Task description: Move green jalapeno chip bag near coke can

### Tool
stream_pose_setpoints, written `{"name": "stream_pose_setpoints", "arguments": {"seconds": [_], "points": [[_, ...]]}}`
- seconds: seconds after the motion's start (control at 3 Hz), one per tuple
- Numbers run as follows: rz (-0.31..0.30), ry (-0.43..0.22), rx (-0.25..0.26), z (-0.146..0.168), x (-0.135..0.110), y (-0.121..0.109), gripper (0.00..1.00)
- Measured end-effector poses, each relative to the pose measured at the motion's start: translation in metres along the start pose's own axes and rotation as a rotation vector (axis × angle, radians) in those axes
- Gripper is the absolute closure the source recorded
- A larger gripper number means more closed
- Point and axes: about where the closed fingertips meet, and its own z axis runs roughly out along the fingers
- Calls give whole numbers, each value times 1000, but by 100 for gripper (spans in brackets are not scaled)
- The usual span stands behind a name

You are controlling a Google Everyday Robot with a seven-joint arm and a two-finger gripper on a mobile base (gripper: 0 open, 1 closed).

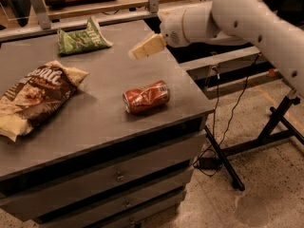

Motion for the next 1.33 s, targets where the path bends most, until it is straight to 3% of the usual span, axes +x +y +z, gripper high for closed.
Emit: {"name": "stream_pose_setpoints", "arguments": {"seconds": [0.33,0.67,1.33], "points": [[50,-18,69,40,6,-5,0],[82,-38,66,84,13,-17,0],[27,-73,-47,156,-4,-29,0]]}}
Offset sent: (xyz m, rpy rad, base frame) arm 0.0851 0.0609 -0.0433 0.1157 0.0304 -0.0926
